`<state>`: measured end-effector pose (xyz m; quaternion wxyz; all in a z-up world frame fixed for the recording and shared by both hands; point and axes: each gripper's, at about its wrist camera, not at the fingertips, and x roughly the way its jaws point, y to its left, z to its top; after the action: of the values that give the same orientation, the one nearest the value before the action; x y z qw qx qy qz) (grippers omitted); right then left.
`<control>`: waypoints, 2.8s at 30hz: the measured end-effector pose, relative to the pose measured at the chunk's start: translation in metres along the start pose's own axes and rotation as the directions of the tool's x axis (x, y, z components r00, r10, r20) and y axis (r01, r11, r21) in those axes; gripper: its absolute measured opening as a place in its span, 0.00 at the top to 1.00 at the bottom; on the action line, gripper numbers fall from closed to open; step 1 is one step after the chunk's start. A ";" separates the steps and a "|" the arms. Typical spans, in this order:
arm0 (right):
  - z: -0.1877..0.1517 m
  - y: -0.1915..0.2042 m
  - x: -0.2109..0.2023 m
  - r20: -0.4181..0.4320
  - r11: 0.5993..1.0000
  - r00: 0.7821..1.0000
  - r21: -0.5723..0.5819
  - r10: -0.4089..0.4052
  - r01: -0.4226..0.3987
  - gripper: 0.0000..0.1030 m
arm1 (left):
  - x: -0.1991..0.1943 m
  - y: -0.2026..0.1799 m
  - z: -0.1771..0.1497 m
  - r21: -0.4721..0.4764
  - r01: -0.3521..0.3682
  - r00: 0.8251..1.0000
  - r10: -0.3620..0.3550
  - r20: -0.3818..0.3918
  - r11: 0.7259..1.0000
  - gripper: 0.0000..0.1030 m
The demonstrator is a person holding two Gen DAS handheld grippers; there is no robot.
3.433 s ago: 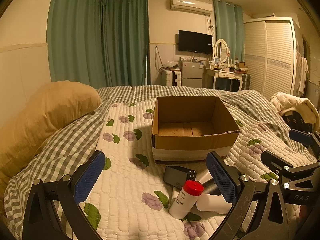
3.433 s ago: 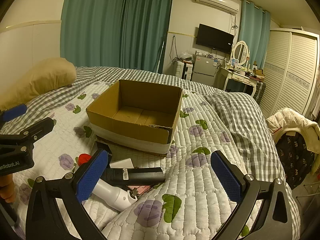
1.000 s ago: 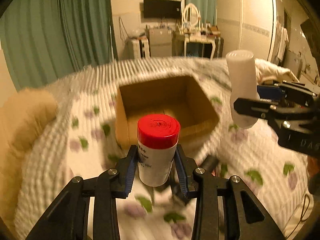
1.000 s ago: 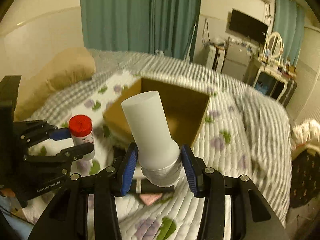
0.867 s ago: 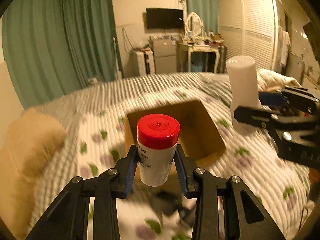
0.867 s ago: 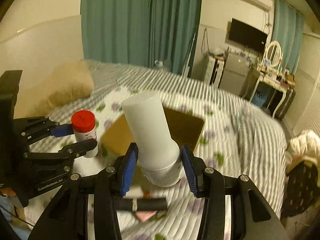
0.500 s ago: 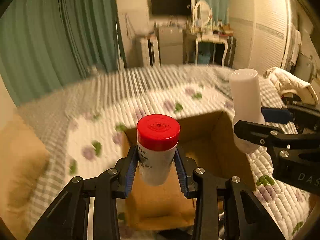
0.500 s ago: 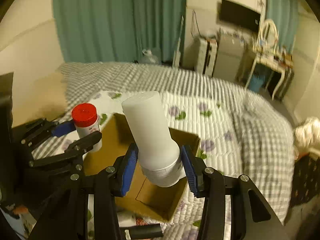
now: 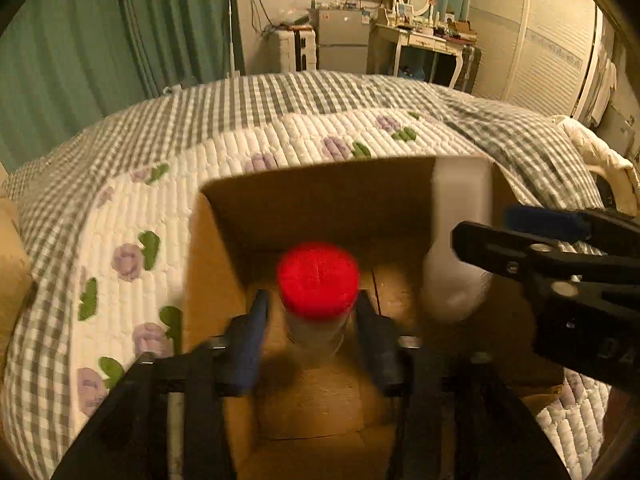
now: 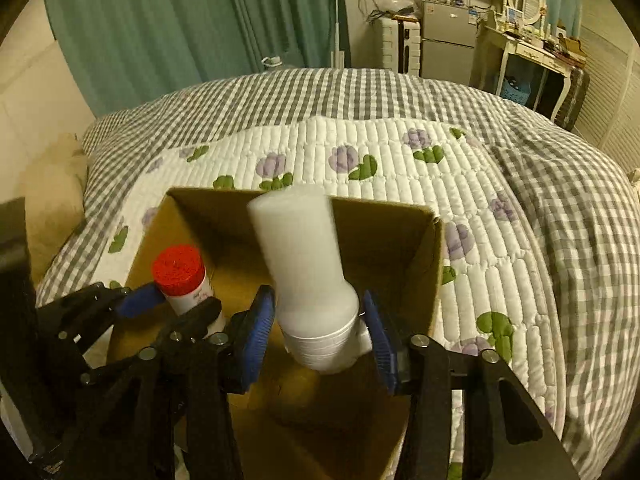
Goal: Organize rigid objects
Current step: 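Lower both held items into the cardboard box and open both grippers, then grasp the white charger with left gripper while right grasps black cylinder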
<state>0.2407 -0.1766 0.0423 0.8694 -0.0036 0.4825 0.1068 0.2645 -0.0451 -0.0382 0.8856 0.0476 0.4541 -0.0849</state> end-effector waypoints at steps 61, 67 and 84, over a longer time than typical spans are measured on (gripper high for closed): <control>-0.204 0.029 -0.062 -0.036 0.964 0.995 -0.254 -0.095 0.083 0.07 | -0.076 -0.024 -0.204 0.002 -0.040 0.998 0.040 -0.042 0.999 0.61; -0.194 0.036 -0.033 -0.162 0.995 0.985 -0.089 -0.055 0.041 0.07 | -0.093 -0.001 -0.191 -0.055 -0.093 0.995 0.094 0.026 0.994 0.61; -0.191 0.067 0.031 -0.299 0.998 0.953 -0.058 -0.042 0.026 0.27 | -0.082 0.020 -0.194 -0.108 -0.052 0.998 0.055 0.026 0.993 0.61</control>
<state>0.0836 -0.1268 -0.0791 0.7875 -0.0514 0.6055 0.1028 0.0670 0.0147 -0.0847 0.8952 0.0111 0.4439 -0.0374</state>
